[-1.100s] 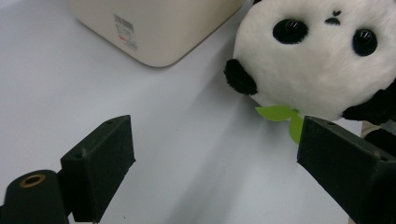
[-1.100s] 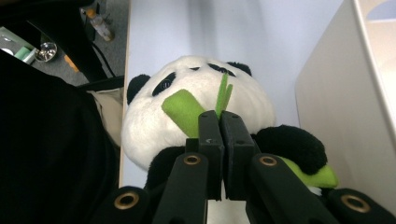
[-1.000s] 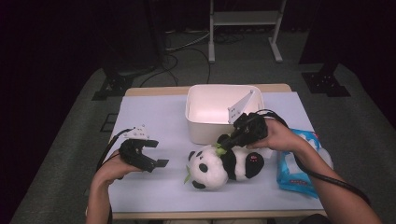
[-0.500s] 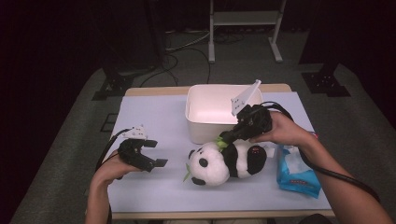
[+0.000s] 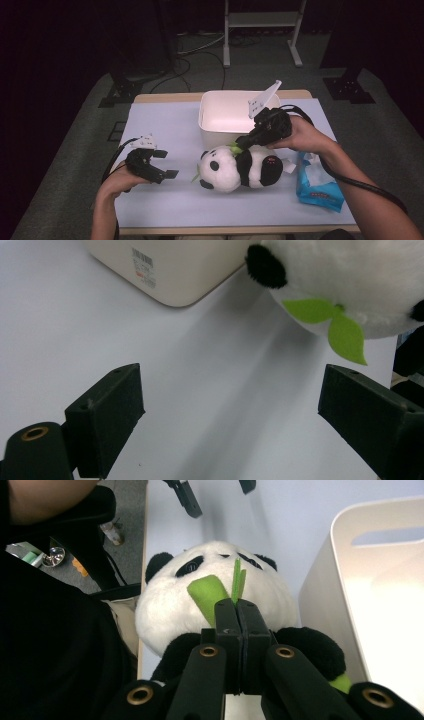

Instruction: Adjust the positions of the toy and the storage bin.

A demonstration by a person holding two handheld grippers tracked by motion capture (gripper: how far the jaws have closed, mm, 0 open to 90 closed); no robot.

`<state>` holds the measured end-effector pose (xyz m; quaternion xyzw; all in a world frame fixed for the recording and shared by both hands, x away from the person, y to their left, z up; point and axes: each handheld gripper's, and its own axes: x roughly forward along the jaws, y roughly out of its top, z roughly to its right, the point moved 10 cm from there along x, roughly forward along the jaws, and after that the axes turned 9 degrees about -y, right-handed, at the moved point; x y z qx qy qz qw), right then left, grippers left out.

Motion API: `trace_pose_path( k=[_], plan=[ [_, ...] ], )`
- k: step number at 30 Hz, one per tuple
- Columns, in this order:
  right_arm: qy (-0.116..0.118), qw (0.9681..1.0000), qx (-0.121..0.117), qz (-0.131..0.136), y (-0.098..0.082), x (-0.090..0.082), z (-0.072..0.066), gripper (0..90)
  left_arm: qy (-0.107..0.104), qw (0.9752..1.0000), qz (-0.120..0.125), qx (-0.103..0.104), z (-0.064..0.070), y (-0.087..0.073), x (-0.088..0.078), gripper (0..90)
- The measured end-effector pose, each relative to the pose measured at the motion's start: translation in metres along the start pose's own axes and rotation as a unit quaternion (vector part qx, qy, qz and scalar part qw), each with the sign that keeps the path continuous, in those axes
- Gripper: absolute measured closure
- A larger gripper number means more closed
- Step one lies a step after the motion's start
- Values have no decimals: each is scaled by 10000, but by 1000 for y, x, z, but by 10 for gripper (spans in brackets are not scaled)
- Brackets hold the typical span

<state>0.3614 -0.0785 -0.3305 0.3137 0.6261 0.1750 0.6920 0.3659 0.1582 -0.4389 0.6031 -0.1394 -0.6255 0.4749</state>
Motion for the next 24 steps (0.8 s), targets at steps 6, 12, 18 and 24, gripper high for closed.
trace_pose_path(
  k=[6, 12, 18, 24],
  plan=[
    [-80, 9999, 11, 69, 8, -11, 1, 893, 11, 10000, -17, 20, -1, -1, -1, 101],
    [-105, 9999, 18, 111, 17, -25, 1, 892, 9, 10000, 10, -23, -2, -1, -1, 100],
    [-211, 9997, 18, 117, 26, -39, 5, 893, 19, 10000, 20, -62, -3, -2, -2, 100],
    [-275, 9995, 22, 160, 37, -52, 10, 893, 7, 10000, 37, -74, -4, -3, -2, 100]
  ],
)
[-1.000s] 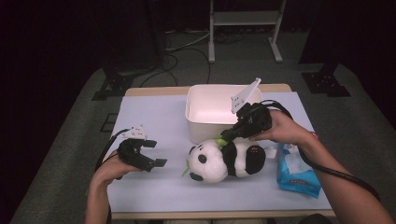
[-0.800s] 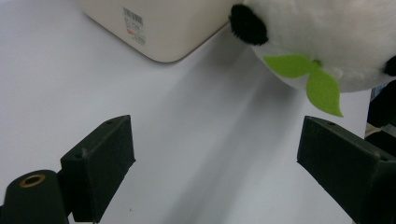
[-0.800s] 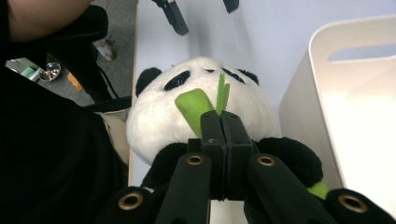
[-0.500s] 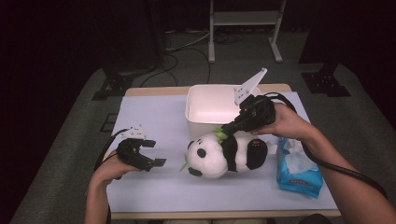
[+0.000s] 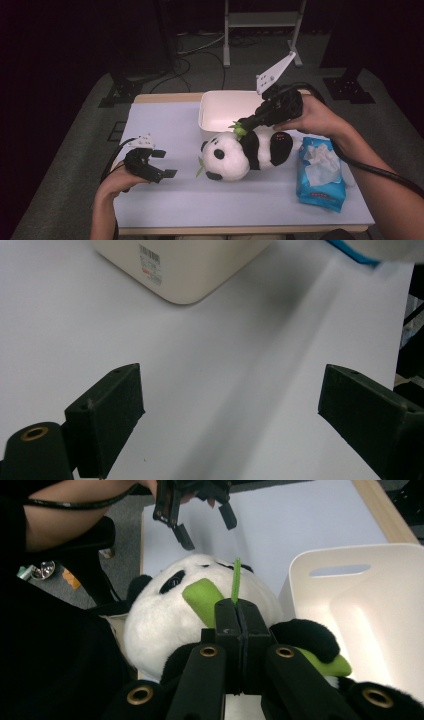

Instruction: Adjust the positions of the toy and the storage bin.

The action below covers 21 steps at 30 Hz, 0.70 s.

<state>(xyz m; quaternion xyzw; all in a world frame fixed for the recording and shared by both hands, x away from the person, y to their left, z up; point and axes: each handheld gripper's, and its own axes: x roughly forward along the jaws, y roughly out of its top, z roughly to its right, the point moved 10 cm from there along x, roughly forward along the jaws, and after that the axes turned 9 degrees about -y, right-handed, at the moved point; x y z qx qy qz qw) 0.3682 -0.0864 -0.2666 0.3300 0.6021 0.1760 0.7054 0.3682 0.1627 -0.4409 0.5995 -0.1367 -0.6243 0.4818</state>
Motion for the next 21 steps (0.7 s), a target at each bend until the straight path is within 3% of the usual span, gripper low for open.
trace_pose_path(
  k=[11, 21],
  plan=[
    [-185, 9997, -10, 151, 25, -22, 18, 892, -26, 10000, 49, -59, -5, -1, 0, 100],
    [-399, 9989, 180, 136, 39, -31, 54, 892, -86, 9998, 77, -129, -8, -4, 2, 99]
  ],
)
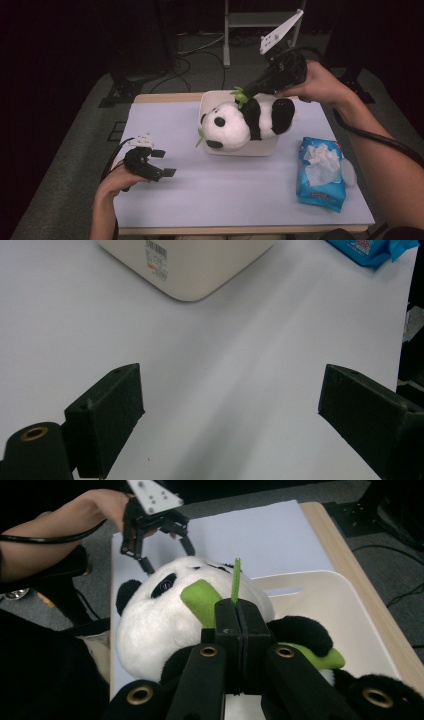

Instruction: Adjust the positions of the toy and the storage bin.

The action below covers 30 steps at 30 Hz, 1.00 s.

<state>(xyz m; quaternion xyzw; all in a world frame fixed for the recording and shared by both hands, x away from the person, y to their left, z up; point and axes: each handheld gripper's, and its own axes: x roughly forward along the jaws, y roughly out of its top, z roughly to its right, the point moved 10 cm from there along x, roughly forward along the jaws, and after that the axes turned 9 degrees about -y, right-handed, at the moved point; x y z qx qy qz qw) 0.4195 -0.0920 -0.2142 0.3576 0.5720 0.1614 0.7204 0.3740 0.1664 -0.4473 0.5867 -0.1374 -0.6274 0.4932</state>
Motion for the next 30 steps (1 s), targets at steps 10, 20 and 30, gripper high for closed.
trace_pose_path(
  k=[10, 20, 30],
  plan=[
    [-165, 9996, 217, 9, 9, 3, 40, 892, -13, 10000, -10, -85, -5, -4, 2, 99],
    [-200, 9990, 385, -105, 8, 18, 66, 892, 9, 9999, 2, -109, -7, -6, 0, 99],
    [-231, 9975, 607, -288, -6, 41, 91, 891, 27, 9999, 16, -131, -8, -7, -2, 99]
  ],
)
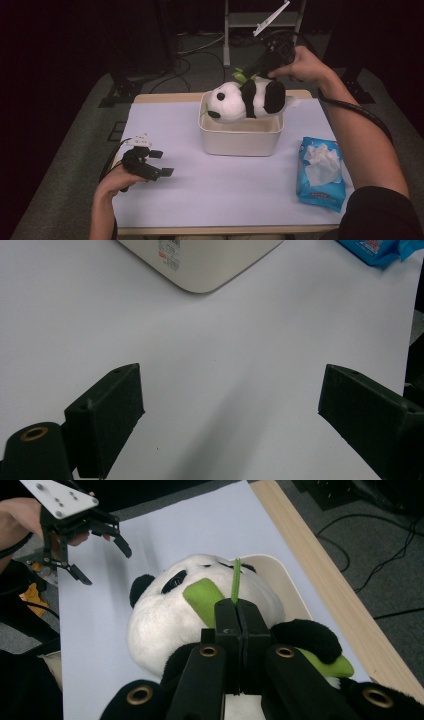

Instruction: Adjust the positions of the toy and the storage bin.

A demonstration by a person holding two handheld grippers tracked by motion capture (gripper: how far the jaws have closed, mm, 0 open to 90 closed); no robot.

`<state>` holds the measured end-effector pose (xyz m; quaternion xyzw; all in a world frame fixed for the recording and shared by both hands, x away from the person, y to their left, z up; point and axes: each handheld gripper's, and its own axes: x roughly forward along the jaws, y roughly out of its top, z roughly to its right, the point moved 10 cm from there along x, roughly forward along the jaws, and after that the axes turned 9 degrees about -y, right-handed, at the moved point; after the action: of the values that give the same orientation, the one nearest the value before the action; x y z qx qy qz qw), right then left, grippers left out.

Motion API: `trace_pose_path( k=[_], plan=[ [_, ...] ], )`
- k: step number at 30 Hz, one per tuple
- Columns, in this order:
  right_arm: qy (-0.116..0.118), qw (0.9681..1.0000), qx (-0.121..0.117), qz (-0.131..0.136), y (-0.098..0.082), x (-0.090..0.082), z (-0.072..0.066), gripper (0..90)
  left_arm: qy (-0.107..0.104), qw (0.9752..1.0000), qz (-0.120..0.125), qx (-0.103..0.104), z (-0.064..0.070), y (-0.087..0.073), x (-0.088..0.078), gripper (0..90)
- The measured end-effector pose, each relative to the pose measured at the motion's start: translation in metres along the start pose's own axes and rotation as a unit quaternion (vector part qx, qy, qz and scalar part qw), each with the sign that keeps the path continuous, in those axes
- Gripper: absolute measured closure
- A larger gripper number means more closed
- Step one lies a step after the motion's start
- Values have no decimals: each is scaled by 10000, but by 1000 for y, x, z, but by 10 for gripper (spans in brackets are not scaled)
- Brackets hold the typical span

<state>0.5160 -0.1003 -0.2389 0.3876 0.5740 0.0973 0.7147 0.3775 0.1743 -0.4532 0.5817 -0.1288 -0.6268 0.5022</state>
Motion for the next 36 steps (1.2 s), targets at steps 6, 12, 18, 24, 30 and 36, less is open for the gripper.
trace_pose_path(
  k=[6, 12, 18, 24, 30, 36],
  plan=[
    [28, 9998, 158, -101, -10, 21, 12, 891, 18, 10000, -21, 11, 0, 0, -1, 99],
    [154, 9992, 305, -198, -21, 46, 18, 890, 24, 10000, -8, 8, 0, 0, -1, 99],
    [211, 9984, 405, -332, -29, 65, 19, 890, 33, 10000, -1, -4, -1, -1, -1, 99],
    [249, 9971, 461, -560, -44, 84, 19, 889, 12, 10000, -43, 5, 1, -1, -1, 99],
    [384, 9956, 483, -703, -59, 98, 14, 888, 9, 10000, -41, 11, 2, -1, 1, 99],
    [474, 9936, 509, -886, -74, 108, 9, 885, 12, 10000, -49, 28, 2, -1, 1, 99]
  ],
)
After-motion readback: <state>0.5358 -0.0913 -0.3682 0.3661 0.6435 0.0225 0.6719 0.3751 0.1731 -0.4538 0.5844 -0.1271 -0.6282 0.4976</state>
